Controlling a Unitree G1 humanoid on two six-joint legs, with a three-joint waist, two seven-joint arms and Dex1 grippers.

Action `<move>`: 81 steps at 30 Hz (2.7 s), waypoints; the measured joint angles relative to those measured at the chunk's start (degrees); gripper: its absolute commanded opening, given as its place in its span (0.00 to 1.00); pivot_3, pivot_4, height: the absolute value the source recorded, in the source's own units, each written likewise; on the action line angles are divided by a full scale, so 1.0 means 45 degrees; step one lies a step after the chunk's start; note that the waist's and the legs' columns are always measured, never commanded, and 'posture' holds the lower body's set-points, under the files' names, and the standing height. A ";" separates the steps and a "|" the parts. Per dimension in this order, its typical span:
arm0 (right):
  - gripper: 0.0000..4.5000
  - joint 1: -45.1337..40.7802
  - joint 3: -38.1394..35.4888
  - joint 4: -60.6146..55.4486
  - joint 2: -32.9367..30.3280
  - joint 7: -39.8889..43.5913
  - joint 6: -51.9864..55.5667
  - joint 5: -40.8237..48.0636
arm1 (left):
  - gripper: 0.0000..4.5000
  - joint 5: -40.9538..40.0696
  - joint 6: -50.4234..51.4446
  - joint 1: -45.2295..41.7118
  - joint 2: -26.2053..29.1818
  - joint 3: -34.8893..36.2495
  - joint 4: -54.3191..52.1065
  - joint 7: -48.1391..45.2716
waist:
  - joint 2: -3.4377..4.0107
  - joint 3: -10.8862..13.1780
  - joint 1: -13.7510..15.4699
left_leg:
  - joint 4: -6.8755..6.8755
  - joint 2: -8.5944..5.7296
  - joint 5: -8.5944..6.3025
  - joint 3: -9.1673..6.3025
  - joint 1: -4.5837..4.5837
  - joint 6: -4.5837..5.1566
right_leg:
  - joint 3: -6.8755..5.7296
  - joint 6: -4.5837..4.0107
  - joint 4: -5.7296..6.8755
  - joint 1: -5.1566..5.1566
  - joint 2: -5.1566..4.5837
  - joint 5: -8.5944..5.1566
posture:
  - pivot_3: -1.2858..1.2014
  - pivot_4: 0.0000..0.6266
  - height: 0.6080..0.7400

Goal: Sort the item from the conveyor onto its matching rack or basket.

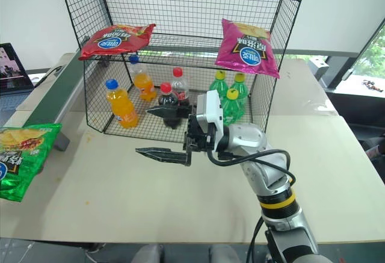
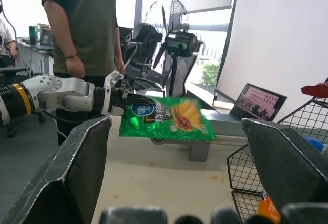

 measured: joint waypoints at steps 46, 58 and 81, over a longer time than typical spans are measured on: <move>1.00 0.2051 -0.2642 -0.5122 -0.1162 -0.8594 0.1152 -0.3660 | 0.01 0.1210 -0.0220 -1.5559 -0.6279 -0.7630 0.4755 0.2822 | 0.0041 0.0031 0.0527 | 0.0050 -0.0044 0.0054 -0.0066 -0.0110 -0.0072 | -0.0005 0.0069 -0.0149 0.0029 -0.0009 0.0061 | 0.52 0.24 1.00; 1.00 0.1403 -0.2308 -0.4717 -0.1181 -0.9070 0.1778 -0.4620 | 0.01 0.3537 -0.3577 -1.7204 -0.8811 -0.7208 0.4324 0.5035 | 0.0029 0.0038 0.0684 | 0.0055 -0.0053 0.0056 -0.0075 -0.0112 -0.0073 | -0.0001 0.0074 -0.0163 0.0035 -0.0009 0.0065 | 0.52 0.24 1.00; 1.00 0.1434 -0.2055 -0.4832 -0.0942 -0.9407 0.2454 -0.4996 | 0.98 0.2916 -0.2342 -1.7097 -0.8867 -0.8231 0.3215 0.5692 | 0.0028 0.0039 0.0659 | 0.0054 -0.0056 0.0064 -0.0082 -0.0114 -0.0080 | 0.0001 0.0081 -0.0158 0.0033 -0.0009 0.0066 | 0.52 0.24 1.00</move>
